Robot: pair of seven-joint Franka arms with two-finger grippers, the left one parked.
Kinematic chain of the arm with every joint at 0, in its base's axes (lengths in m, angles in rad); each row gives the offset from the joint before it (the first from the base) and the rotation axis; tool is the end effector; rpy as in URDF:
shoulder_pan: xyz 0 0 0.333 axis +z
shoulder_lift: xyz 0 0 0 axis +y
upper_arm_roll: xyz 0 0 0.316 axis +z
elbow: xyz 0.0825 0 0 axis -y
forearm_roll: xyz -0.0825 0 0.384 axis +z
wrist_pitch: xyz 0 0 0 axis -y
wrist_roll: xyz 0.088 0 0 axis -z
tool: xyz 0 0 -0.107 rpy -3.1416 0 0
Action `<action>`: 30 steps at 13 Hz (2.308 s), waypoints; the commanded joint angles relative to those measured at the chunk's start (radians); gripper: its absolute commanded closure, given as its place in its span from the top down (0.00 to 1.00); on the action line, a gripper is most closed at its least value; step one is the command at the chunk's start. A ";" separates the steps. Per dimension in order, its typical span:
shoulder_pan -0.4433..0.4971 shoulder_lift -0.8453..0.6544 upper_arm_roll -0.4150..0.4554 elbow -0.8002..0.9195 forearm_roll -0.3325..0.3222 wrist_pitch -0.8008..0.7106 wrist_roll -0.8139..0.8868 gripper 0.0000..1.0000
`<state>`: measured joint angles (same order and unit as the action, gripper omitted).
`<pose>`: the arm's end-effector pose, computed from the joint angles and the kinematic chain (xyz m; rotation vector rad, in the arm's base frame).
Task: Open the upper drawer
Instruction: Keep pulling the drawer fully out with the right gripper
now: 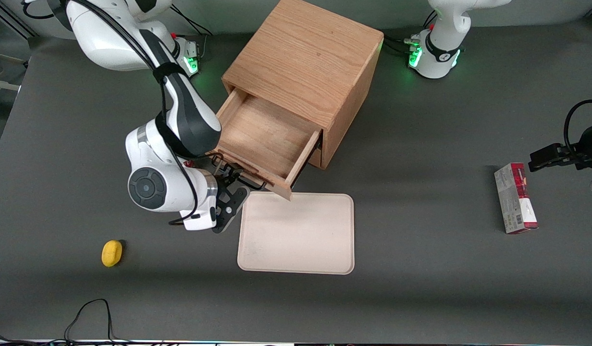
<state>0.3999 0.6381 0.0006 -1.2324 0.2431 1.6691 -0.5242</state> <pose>0.6460 0.2990 0.3834 -2.6067 -1.2209 0.2688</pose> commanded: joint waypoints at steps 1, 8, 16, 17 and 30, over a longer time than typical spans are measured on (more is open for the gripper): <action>-0.015 0.046 0.004 0.077 -0.018 -0.006 -0.019 1.00; -0.056 0.095 0.004 0.142 -0.018 -0.006 -0.045 1.00; -0.088 0.101 0.004 0.174 -0.018 -0.008 -0.051 1.00; -0.096 0.101 0.005 0.177 -0.018 -0.008 -0.051 1.00; -0.141 0.101 0.004 0.226 -0.018 0.012 -0.050 1.00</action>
<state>0.2842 0.7192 -0.0020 -1.0665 0.2411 1.6889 -0.5525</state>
